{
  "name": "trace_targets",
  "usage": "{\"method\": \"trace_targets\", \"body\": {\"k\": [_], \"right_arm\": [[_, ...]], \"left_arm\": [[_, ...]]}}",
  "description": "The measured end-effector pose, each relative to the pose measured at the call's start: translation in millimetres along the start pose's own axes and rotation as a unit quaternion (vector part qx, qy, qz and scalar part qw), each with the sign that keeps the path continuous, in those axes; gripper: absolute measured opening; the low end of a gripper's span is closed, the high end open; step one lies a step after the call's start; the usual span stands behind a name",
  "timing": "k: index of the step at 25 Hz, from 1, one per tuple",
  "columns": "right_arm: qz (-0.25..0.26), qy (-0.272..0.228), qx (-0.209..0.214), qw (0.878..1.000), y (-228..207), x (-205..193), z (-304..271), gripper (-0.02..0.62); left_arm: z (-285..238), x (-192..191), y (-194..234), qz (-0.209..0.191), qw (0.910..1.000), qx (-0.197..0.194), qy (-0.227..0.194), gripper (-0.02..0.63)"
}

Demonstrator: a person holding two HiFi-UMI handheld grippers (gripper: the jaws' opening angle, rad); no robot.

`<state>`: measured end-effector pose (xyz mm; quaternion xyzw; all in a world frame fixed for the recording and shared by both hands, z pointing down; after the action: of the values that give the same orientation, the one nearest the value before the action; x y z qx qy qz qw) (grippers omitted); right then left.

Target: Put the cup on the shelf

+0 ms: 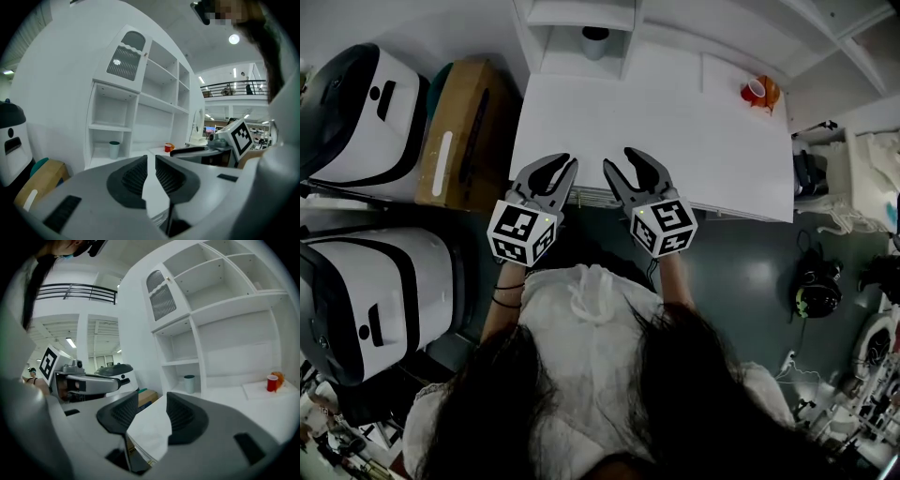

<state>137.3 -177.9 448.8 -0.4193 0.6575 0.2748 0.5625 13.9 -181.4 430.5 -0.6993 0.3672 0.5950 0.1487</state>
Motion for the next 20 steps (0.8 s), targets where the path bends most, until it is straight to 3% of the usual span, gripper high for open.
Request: {"method": "trace_targets", "body": {"k": [10, 20], "right_arm": [[-0.001, -0.009, 0.034, 0.999, 30.2, -7.9, 27.6, 0.151], [0.001, -0.015, 0.024, 1.0, 46.3, -10.7, 33.2, 0.149]], "left_arm": [[33.8, -19.0, -29.3, 0.0, 0.9992, 0.033, 0.021, 0.063], [48.4, -27.2, -33.2, 0.0, 0.9991, 0.023, 0.034, 0.063]]}}
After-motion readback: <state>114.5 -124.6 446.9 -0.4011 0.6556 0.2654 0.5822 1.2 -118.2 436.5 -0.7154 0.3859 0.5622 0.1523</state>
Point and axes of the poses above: the fingertips, and each gripper's own axes: z backward along the fingers, y to its left, x out of its top, the point moved 3 cm from there along z, backward along the fingers, and after that the axes turned 5 degrees about z, right-handed, at the moved point
